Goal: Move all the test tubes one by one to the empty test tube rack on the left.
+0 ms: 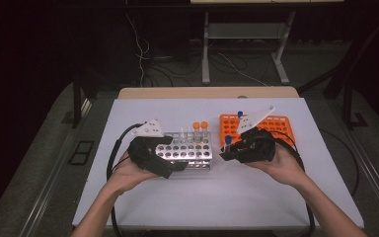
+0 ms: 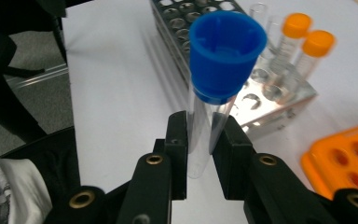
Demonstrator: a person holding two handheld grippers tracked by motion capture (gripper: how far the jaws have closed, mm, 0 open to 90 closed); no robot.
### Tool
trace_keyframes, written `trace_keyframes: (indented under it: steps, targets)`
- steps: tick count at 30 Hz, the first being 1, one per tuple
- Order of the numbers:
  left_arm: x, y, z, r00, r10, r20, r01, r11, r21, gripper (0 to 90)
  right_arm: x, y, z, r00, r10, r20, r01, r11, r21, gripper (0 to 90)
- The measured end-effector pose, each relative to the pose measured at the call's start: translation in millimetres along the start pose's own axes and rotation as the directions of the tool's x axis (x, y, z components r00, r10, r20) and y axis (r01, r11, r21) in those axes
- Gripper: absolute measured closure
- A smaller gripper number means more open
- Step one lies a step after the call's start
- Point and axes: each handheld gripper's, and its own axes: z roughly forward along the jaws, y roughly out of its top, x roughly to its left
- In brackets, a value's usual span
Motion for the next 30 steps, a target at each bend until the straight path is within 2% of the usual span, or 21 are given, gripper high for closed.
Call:
trace_keyframes:
  steps: [9,17,21,25,30]
  targets:
    - [-4.5,10.2,4.8,0.9988,0.027,0.042,-0.027,0.9996,0.0,11.7,15.8,13.2,22.0,0.9976,-0.048,-0.049,0.049,0.998,0.025,76.0]
    - [-8.7,18.6,10.8,0.9933,0.049,0.105,-0.051,0.9986,0.014,22.4,26.8,21.7,41.5,0.9934,-0.079,-0.084,0.082,0.996,0.03,76.0]
    - [-11.6,22.5,13.7,0.9869,0.073,0.144,-0.077,0.9966,0.027,32.7,32.8,24.3,51.0,0.9909,-0.091,-0.099,0.095,0.995,0.038,76.0]
    - [-14.4,24.5,15.9,0.9793,0.106,0.173,-0.115,0.9925,0.043,48.8,36.1,26.8,56.6,0.9889,-0.101,-0.109,0.105,0.994,0.036,76.0]
    - [-15.1,25.2,19.5,0.9743,0.106,0.199,-0.122,0.9902,0.069,61.2,39.7,29.3,60.3,0.9865,-0.121,-0.11,0.125,0.992,0.031,76.0]
